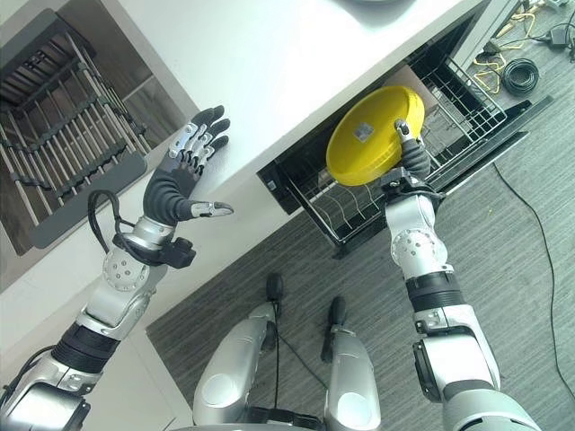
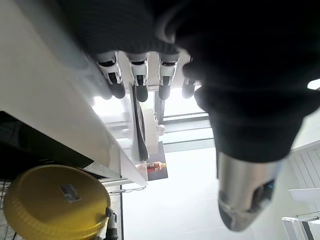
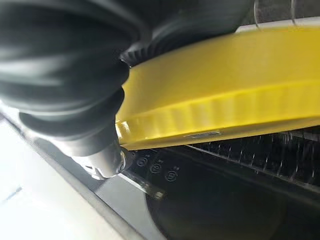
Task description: Place the dishes in the dishwasher.
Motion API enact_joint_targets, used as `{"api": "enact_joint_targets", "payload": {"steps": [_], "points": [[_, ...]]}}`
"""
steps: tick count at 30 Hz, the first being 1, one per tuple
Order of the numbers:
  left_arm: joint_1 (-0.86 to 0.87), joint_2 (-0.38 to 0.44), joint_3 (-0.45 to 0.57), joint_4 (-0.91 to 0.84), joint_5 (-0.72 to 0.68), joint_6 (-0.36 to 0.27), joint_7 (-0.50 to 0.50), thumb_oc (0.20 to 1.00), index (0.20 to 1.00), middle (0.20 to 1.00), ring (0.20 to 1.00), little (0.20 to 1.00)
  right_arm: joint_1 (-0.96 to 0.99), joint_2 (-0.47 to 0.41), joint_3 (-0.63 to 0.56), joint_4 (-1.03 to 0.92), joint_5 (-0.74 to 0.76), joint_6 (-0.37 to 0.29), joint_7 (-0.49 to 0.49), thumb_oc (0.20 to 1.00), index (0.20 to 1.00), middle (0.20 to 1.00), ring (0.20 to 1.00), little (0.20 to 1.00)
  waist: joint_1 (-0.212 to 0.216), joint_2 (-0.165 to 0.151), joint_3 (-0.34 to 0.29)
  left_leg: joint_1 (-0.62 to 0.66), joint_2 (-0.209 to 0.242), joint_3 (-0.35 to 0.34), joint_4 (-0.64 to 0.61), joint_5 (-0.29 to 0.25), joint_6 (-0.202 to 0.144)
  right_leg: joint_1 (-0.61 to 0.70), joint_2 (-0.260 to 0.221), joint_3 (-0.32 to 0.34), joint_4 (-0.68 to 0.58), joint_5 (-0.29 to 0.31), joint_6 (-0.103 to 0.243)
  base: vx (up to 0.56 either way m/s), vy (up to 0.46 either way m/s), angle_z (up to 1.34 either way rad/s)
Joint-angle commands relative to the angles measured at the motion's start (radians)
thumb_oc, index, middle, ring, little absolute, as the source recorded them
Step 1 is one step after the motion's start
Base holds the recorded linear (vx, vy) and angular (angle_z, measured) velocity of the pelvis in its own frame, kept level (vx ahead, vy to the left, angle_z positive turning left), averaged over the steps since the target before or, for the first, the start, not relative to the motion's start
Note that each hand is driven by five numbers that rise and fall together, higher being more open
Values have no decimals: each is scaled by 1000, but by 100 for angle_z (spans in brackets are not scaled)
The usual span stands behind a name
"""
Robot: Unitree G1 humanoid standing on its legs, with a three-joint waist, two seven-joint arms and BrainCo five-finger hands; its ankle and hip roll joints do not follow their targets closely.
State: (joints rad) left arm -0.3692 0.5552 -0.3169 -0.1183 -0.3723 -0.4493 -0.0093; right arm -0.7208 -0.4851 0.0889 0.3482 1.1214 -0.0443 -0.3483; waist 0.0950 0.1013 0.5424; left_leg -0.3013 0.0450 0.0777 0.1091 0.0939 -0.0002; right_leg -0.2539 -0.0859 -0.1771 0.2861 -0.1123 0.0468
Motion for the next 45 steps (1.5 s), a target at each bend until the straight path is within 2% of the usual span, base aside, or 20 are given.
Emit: {"api": "enact_joint_targets", "payload": {"steps": [1,9,13,18,24,25,28,31,37,38,45], "points": [[-21,42,4,-16,-25,-18,-12,1000,1000,1000,1000,1000,-146,-56,-8,3,-327,45,-27,200,200,200,200,200,20,-37,-22,-44,-43,-41,65,-73,30,-29,-75,-26,-2,56,43,-49,14,3],[-80,58,-11,-15,-52,-5,-43,1000,1000,1000,1000,1000,-280,-119,54,179,-570,58,-35,200,200,200,200,200,36,-30,-22,-71,-47,-45,70,-75,25,-56,-79,-29,8,52,46,-23,4,2],[-109,54,-21,-17,-64,-21,-54,1000,1000,1000,1000,1000,-350,-139,99,249,-710,85,-49,200,200,200,200,200,41,-19,-22,-90,-48,-44,71,-70,23,-80,-83,-32,19,53,46,-39,41,1],[-125,47,-24,-36,-77,-24,-75,1000,1000,1000,1000,1000,-390,-164,146,337,-850,84,-57,200,200,200,200,200,48,-10,-22,-96,-53,-48,75,-71,22,-91,-91,-38,31,50,48,0,8,2],[-150,57,-35,-33,-88,-8,-74,1000,1000,1000,1000,1000,-444,-179,218,397,-993,77,-12,200,200,200,200,200,55,-25,-22,-118,-53,-54,88,-77,20,-116,-91,-38,45,52,53,1,-12,2],[-159,61,-41,-27,-86,-12,-74,1000,1000,1000,1000,1000,-476,-185,265,417,-1095,100,12,200,200,200,200,200,60,-32,-22,-133,-52,-60,89,-71,20,-131,-88,-39,43,62,55,1,-49,4],[-169,66,-57,-16,-81,-23,-71,1000,1000,1000,1000,1000,-520,-195,349,469,-1227,127,40,200,200,200,200,200,67,-38,-22,-148,-52,-66,91,-69,18,-142,-86,-40,41,69,56,7,-16,9],[-177,69,-69,-6,-78,-33,-66,1000,1000,1000,1000,1000,-545,-196,417,518,-1292,145,70,200,200,200,200,200,73,-43,-22,-161,-52,-72,94,-70,16,-152,-86,-42,43,69,59,21,0,10],[-216,66,-112,38,-55,-72,-49,1000,1000,1000,1000,1000,-575,-161,586,636,-1466,95,111,200,200,200,200,200,91,-46,-22,-216,-60,-86,97,-59,19,-202,-92,-51,44,90,63,13,20,6],[-239,66,-135,62,-39,-92,-51,1000,1000,1000,1000,1000,-594,-138,648,682,-1497,83,112,200,200,200,200,200,100,-44,-22,-239,-64,-93,100,-56,19,-222,-97,-59,43,100,66,7,13,19],[-279,58,-166,103,11,-113,-21,1000,1000,1000,1000,1000,-602,-87,707,754,-1578,72,110,200,200,200,200,200,111,-45,-22,-283,-68,-102,104,-50,18,-261,-101,-67,27,124,74,3,5,5]]}}
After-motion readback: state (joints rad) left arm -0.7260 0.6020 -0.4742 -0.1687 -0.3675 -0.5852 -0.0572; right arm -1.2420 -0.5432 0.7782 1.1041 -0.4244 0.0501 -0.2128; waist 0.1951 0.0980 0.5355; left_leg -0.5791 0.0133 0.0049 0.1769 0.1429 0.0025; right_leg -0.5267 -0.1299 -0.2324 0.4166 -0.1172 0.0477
